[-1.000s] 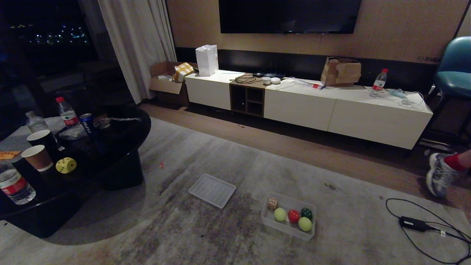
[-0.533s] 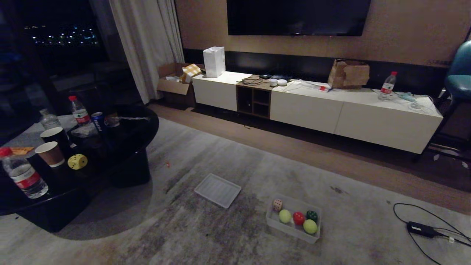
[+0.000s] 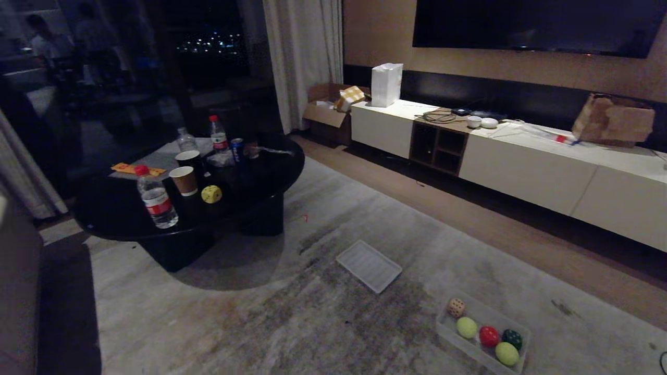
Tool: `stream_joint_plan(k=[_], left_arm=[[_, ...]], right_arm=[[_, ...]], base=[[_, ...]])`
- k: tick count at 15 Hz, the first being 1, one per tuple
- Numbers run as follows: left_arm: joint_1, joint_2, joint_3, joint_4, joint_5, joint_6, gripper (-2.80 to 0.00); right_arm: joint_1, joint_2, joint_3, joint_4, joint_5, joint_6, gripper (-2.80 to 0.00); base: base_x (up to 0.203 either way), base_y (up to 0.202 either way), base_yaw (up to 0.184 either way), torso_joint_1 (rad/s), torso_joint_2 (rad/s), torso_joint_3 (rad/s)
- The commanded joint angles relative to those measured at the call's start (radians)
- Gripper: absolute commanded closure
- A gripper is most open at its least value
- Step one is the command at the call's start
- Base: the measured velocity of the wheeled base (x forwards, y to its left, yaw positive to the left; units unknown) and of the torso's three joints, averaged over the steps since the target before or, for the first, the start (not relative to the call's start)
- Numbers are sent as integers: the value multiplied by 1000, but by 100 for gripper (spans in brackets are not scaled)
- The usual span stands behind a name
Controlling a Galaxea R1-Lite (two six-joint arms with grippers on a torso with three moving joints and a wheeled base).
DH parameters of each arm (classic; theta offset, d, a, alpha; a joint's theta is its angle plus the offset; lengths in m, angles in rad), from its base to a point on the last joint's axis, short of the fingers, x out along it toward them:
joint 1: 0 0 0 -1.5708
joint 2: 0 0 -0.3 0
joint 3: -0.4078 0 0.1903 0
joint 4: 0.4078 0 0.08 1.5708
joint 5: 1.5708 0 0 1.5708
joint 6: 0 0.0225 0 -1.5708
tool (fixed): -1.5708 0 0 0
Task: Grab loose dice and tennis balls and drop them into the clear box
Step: Pick up toys out of the box
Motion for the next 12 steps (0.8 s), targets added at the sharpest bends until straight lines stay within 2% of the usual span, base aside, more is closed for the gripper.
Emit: stream_joint_plan(k=[1, 12], left_arm=[[0, 2, 2, 0, 1, 0, 0], [0, 2, 2, -1, 1, 0, 0]], right_arm=[[1, 2, 0, 0, 0, 0, 0], [1, 2, 1, -2, 0, 0, 0]], base=[[2, -7, 163, 1, 2, -2], [1, -8, 164, 4, 1, 5]])
